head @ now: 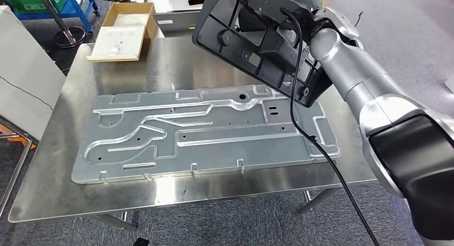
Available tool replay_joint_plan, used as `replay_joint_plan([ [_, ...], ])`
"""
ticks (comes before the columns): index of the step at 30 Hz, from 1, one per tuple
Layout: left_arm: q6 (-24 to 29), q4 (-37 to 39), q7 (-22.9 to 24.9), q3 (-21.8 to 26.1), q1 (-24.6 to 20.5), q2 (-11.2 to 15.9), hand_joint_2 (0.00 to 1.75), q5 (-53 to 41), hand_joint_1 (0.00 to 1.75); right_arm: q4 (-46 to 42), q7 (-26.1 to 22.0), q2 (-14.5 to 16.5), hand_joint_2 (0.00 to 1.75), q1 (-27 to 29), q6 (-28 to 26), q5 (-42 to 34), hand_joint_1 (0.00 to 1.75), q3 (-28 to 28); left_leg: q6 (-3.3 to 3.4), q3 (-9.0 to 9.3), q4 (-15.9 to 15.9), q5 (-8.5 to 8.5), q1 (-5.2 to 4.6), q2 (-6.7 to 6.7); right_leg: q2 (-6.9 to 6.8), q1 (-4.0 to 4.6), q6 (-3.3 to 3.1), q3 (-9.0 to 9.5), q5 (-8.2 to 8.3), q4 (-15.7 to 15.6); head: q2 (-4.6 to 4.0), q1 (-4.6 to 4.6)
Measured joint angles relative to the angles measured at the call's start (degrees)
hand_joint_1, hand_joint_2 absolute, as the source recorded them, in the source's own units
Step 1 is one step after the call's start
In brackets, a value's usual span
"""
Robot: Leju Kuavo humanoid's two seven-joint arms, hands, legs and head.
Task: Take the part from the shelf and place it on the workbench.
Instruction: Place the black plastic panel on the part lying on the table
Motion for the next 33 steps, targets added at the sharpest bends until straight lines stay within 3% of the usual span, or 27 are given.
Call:
replay_joint_plan([
  [1,0.0,0.0,0.0,0.0,0.0,0.0,1.75,0.0,0.0,-0.1,-0.2,0.0,0.0,0.1,-0.2,0.2,0.0,-0.3,0.07,1.24,-2.8,0.9,0.03,-0.03,0.12,0.04,0.38,-0.18,-0.31,0.5,0.0,0.01],
  [5,0.5,0.0,0.0,0.1,0.0,-0.1,0.0,-0.1,0.0,-0.7,-1.0,-0.1,0.0,0.7,-1.3,1.3,0.0,-2.0,1.37,2.04,-4.3,0.35,-0.19,-0.05,0.42,0.03,1.38,-0.59,-0.67,1.1,0.0,0.05],
  [7,0.7,0.0,-0.1,0.2,-0.2,-0.1,0.0,-0.1,0.0,-1.2,-1.3,-0.5,0.0,0.8,-1.5,1.8,0.0,-2.7,2.32,2.29,-4.6,0.41,-0.08,-0.08,0.49,-0.09,1.73,-1.4,-2.45,3.5,0.0,0.07],
  [10,0.8,0.0,-0.3,0.2,-0.3,-0.1,0.0,-0.2,0.0,-1.5,-1.4,-1.4,0.0,1.0,-1.2,2.5,0.0,-3.8,3.11,2.37,-4.7,0.44,-0.21,-0.7,0.63,-0.01,1.86,-6.02,-7.07,13.6,0.0,0.08],
  [11,0.9,0.0,-0.3,0.2,-0.3,-0.1,0.0,-0.2,0.0,-1.6,-1.4,-1.7,0.0,1.3,-1.0,2.7,0.0,-4.1,3.18,2.43,-4.7,0.42,-0.34,-0.96,0.68,0.04,1.75,-7.18,-7.47,15.8,0.01,0.08],
  [12,0.9,0.0,-0.3,0.3,-0.2,-0.1,0.0,-0.2,0.0,-1.7,-1.4,-1.9,0.0,1.5,-0.8,3.0,0.0,-4.3,3.25,2.53,-4.7,0.37,-0.48,-1.15,0.72,0.13,1.52,-7.47,-6.83,16.2,0.01,0.08],
  [13,0.9,0.0,-0.3,0.4,-0.1,-0.1,0.0,-0.2,0.0,-1.8,-1.4,-2.0,0.0,1.8,-0.8,3.3,0.0,-4.4,3.32,2.67,-4.7,0.32,-0.64,-1.32,0.76,0.32,1.14,-6.76,-5.2,14.4,0.01,0.08],
  [16,0.8,0.0,-0.3,0.5,0.0,-0.3,0.0,-0.3,0.0,-2.3,-1.3,-2.3,0.0,2.1,-0.8,4.1,0.0,-4.8,3.25,2.9,-4.8,0.24,-0.86,-1.83,0.59,1.38,-0.86,-2.44,0.2,4.4,0.0,0.03],
  [17,0.8,0.1,-0.3,0.5,0.0,-0.4,0.0,-0.3,0.0,-2.4,-1.3,-2.3,0.0,2.2,-0.8,4.3,0.0,-4.9,3.01,2.78,-4.8,0.31,-0.68,-1.95,0.59,1.79,-1.34,-1.75,0.93,2.5,0.0,0.04],
  [19,0.8,0.1,-0.3,0.6,0.0,-0.5,0.0,-0.3,0.0,-2.5,-1.2,-2.4,0.0,2.3,-0.8,4.2,0.0,-5.3,2.41,2.64,-5.1,0.53,-0.38,-2.09,0.74,2.35,-1.63,-1.59,1.24,1.3,0.0,0.14],
  [22,0.7,0.1,-0.3,0.6,0.0,-0.4,0.0,-0.3,0.0,-2.6,-1.1,-2.6,0.0,2.6,-0.7,4.0,0.0,-5.8,1.67,1.97,-3.9,-0.9,-0.59,-1.34,0.69,1.4,-1.8,0.22,1.34,-1.7,0.0,0.08],
  [25,0.7,0.1,-0.3,0.6,0.0,-0.3,0.0,-0.4,0.0,-2.9,-1.4,-2.7,0.0,3.4,-0.6,3.9,0.0,-6.0,0.92,-2.22,5.6,-5.12,-0.46,-0.24,0.69,0.96,-1.79,0.98,1.22,-2.5,0.0,-0.01],
  [27,0.7,0.1,-0.3,0.6,0.0,-0.2,0.0,-0.5,0.0,-3.0,-1.5,-2.7,0.0,4.4,-0.4,4.0,0.0,-6.1,0.44,-4.18,9.2,-5.42,-0.1,-0.03,0.96,0.74,-1.5,1.03,0.8,-2.0,0.0,-0.01],
  [28,0.7,0.1,-0.3,0.6,0.0,-0.2,0.0,-0.5,0.0,-3.1,-1.5,-2.7,0.0,4.7,-0.4,4.0,0.0,-6.2,0.21,-3.69,7.8,-4.05,0.06,0.01,1.13,0.54,-1.23,1.02,0.49,-1.6,0.0,-0.01],
  [30,0.7,0.1,-0.3,0.6,0.0,0.0,0.0,-0.5,0.0,-3.2,-1.5,-2.7,0.0,4.9,-0.3,4.2,0.0,-6.4,-0.16,-0.43,1.0,-0.75,0.3,-0.04,1.45,0.1,-0.43,0.87,-0.33,-0.4,0.0,-0.02],
  [32,0.8,0.1,-0.2,0.6,-0.2,0.0,0.0,-0.6,0.0,-3.5,-1.5,-2.8,0.0,4.7,-0.3,4.4,0.0,-6.6,0.24,1.97,-3.6,0.3,0.2,-0.21,1.8,0.09,0.42,0.5,-0.96,0.7,0.0,0.02],
  [33,0.8,0.1,-0.2,0.7,-0.2,0.0,0.0,-0.6,0.0,-3.6,-1.6,-2.8,0.0,4.7,-0.3,4.5,0.0,-6.7,0.67,2.17,-3.9,-0.07,0.03,-0.26,1.96,0.15,0.79,0.32,-1.01,0.9,0.0,0.04],
])
